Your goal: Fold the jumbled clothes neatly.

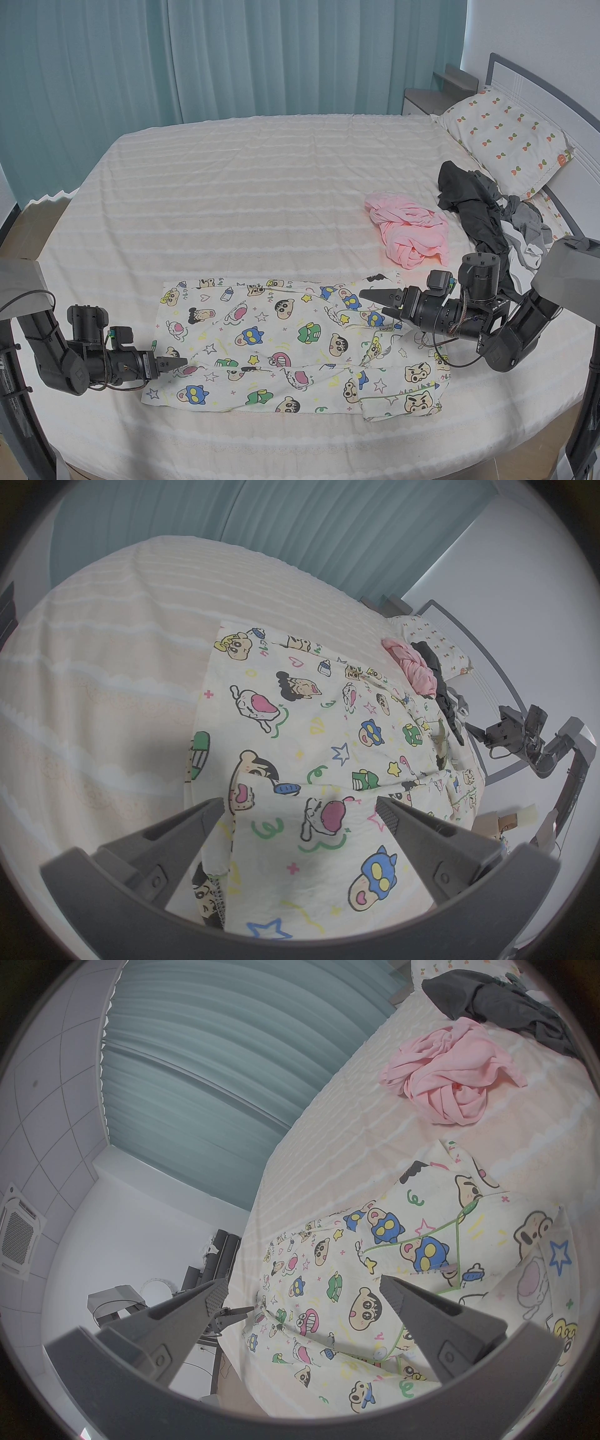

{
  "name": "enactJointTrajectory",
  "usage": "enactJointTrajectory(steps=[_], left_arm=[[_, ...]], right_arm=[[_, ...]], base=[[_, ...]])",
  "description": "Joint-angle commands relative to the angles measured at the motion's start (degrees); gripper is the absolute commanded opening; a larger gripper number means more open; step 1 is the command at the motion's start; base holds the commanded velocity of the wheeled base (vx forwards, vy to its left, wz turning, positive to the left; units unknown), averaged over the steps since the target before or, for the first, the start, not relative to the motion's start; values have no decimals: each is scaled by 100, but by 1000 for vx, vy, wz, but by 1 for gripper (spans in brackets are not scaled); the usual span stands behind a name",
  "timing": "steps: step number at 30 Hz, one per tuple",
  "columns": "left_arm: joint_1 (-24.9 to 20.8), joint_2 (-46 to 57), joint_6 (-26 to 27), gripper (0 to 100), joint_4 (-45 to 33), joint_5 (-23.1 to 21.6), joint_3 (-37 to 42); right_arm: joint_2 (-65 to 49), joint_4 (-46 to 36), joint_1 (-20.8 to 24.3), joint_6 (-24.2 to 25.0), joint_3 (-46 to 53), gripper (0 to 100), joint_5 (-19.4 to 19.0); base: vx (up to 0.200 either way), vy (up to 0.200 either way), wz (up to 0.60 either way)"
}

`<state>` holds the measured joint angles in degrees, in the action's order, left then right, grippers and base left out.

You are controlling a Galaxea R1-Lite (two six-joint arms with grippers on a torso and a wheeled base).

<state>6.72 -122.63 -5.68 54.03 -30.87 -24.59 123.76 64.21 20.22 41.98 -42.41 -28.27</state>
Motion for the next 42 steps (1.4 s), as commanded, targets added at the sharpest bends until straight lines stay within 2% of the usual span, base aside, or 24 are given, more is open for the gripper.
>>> enactJointTrajectory(steps=[1,16,17,42], left_arm=[[14,-69,50,100,-85,2,-37],[93,-306,181,100,-77,-51,297],[102,-306,181,0,-68,-51,314],[321,178,313,0,-103,-25,842]], right_arm=[[8,4,8,3,5,100,-3],[17,4,17,-6,5,100,-3],[17,4,25,-6,5,100,-3],[17,4,17,3,5,100,-3]], base=[[0,0,0],[0,0,0],[0,0,0],[0,0,0]])
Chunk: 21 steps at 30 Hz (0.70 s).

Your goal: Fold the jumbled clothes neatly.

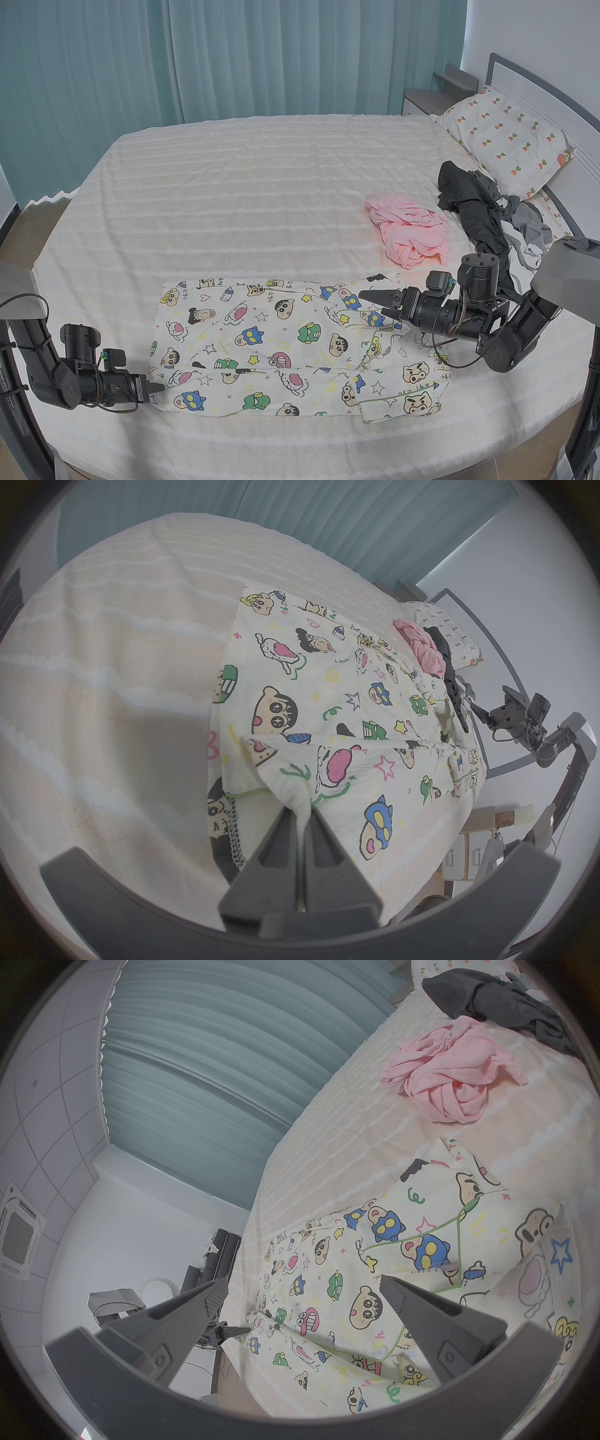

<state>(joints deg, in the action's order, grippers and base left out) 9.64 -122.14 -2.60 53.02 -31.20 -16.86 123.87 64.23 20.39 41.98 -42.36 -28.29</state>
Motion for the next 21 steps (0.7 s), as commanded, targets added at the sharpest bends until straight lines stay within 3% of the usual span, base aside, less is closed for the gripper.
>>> enactJointTrajectory(steps=[1,13,14,21], left_arm=[[64,120,5,0,-2,8,86],[134,-29,-4,0,42,-9,104],[134,-65,-4,100,51,-18,95],[240,32,-118,100,68,-44,51]], right_arm=[[6,2,0,-6,0,100,-1],[6,2,0,-6,-9,100,-1],[6,2,0,-6,-9,100,-1],[-3,2,-36,-6,-62,100,35]], base=[[0,0,0],[0,0,0],[0,0,0],[0,0,0]])
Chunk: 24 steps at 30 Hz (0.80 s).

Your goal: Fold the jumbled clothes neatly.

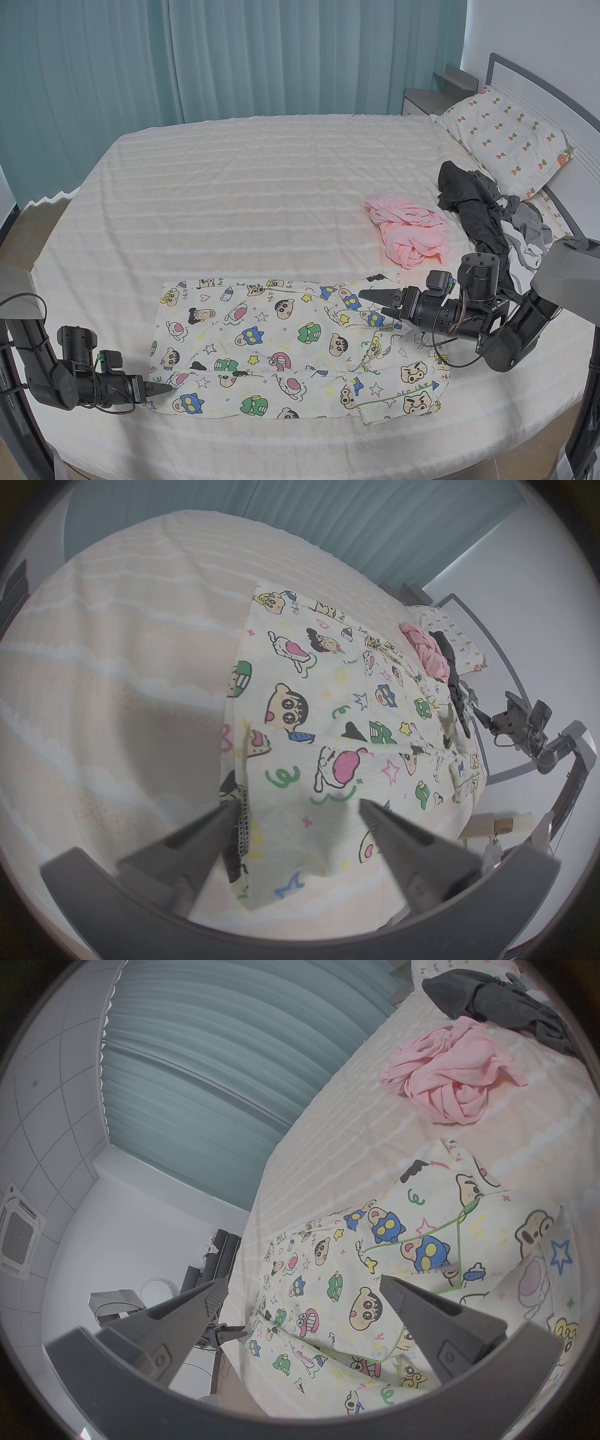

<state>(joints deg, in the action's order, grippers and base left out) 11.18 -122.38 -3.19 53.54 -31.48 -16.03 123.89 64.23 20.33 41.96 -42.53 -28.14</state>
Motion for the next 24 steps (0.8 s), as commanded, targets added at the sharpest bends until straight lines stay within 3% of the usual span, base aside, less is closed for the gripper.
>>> enactJointTrajectory(steps=[1,9,14,15,19,24], left_arm=[[121,127,-138,100,25,-16,-58],[165,839,-1711,100,16,124,-1113],[-46,716,-1825,100,-353,625,-1860],[-169,584,-1966,100,-713,889,-2334],[-380,566,-2458,100,-1434,1021,-3064],[-450,408,-2476,100,-2005,1047,-3591]], right_arm=[[-6,2,-47,-12,-71,100,45],[197,-640,-390,-100,-783,100,115],[452,-1422,-513,-109,-1451,100,564],[575,-1809,-566,-206,-1776,100,660],[759,-2644,-689,-663,-2418,100,748],[1225,-3224,-697,-1050,-3068,100,898]], base=[[0,0,0],[0,0,0],[0,0,0],[0,0,0],[0,0,0],[0,0,0]])
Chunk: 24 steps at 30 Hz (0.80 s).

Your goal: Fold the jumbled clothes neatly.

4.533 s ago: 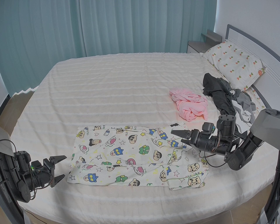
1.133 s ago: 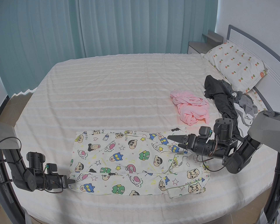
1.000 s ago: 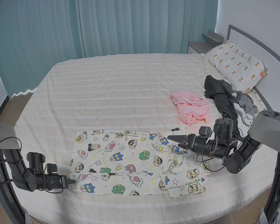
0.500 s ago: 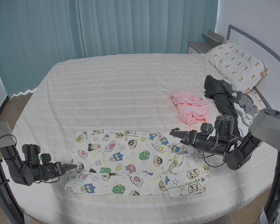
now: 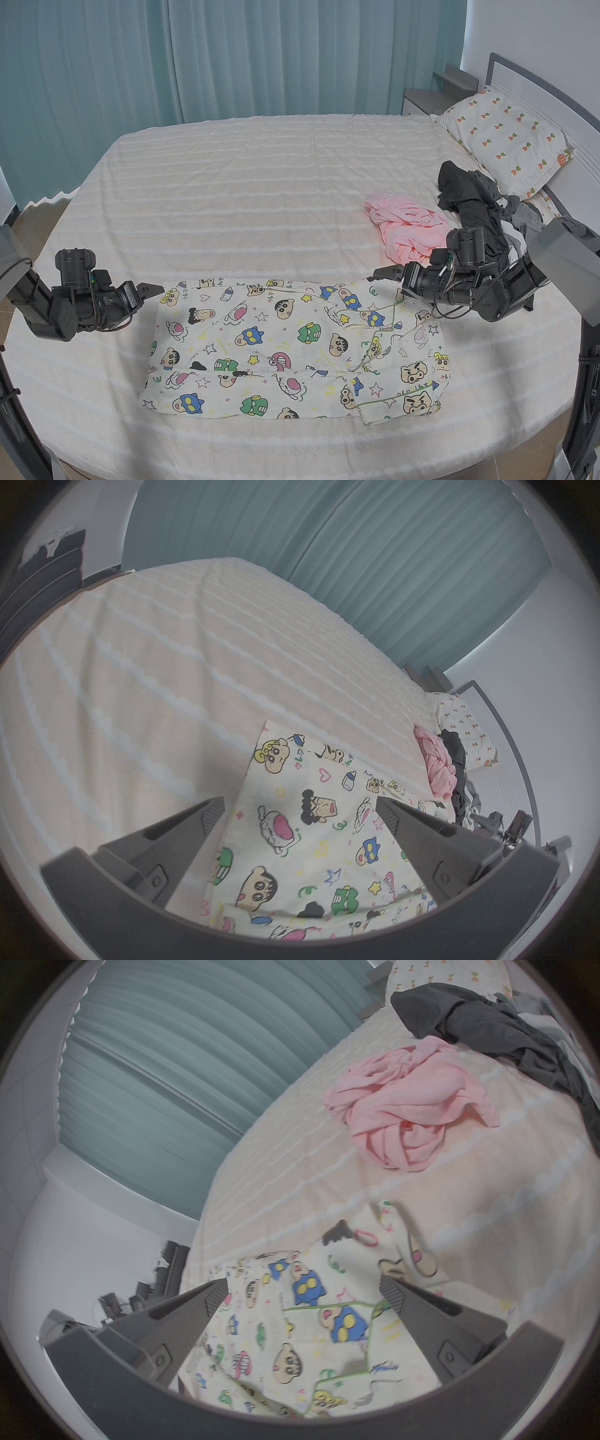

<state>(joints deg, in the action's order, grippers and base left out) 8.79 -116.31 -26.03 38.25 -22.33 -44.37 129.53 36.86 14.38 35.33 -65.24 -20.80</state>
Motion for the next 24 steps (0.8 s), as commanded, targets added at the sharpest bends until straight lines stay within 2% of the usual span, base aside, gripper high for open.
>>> enactJointTrajectory(steps=[1,4,18,19,24], left_arm=[[-220,-243,-201,100,-512,150,-836],[-229,-357,-201,100,-530,273,-933],[-334,-471,-201,100,-521,309,-915],[-334,-489,-201,100,-521,317,-924],[-378,-621,-201,100,-512,326,-1029]], right_arm=[[767,-496,-103,-483,-894,100,190],[881,-514,-94,-650,-1096,100,331],[1163,-1059,64,-1098,-1799,100,331],[1189,-1111,82,-1133,-1825,0,322],[1303,-1261,152,-1239,-2019,0,331]], base=[[0,0,0],[0,0,0],[0,0,0],[0,0,0],[0,0,0]])
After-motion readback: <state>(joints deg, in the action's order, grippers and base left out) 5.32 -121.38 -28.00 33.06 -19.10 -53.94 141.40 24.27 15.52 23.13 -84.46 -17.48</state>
